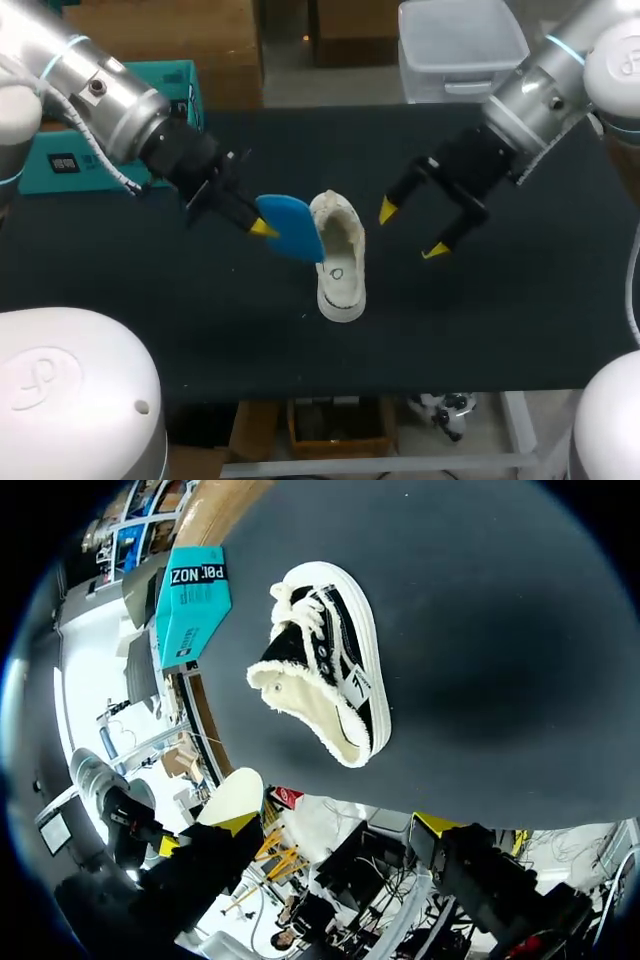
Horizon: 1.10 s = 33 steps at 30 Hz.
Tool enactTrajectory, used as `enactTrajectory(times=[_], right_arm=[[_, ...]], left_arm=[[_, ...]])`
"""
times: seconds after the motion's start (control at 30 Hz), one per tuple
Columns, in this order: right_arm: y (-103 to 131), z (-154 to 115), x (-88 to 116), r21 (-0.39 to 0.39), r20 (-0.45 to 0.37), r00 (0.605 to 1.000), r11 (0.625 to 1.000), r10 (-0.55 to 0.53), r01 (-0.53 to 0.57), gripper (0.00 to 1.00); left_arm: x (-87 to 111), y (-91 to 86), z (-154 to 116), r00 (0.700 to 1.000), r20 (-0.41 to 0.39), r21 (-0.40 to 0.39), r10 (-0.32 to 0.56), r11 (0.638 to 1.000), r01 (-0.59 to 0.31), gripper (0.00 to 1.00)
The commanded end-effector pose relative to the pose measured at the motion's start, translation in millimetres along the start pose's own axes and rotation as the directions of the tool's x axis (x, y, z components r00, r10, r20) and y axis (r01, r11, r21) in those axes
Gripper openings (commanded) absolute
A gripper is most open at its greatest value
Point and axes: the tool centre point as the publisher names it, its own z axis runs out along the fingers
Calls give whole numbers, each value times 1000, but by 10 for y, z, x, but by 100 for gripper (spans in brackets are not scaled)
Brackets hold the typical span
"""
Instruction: Open the shoe tongue, take the insole out of the shoe, put the insole back into the shoe, and pack the shoe into the shoebox
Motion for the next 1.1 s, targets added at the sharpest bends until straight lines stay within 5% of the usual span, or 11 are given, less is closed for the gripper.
enactTrajectory(times=[0.03,0.2,0.33,0.47,0.77,1.1], right_arm=[[18,-10,5,9,2,1000,1000,0,0,100],[18,-10,5,9,2,1000,1000,0,0,100],[68,65,-23,30,-137,988,997,76,-72,100],[51,95,0,41,-168,979,994,111,-106,100],[-47,309,31,58,-233,942,970,243,-236,100],[-59,435,59,136,-263,899,936,349,-324,100]], left_arm=[[-11,72,127,1000,29,35,9,999,-10,0],[-18,134,246,996,89,65,11,998,-16,0],[-16,152,295,993,116,40,23,999,-28,0],[-39,146,299,993,122,35,8,999,-12,0],[-208,16,-103,960,105,184,-260,954,238,0],[-173,3,-186,945,64,223,-320,928,299,0]])
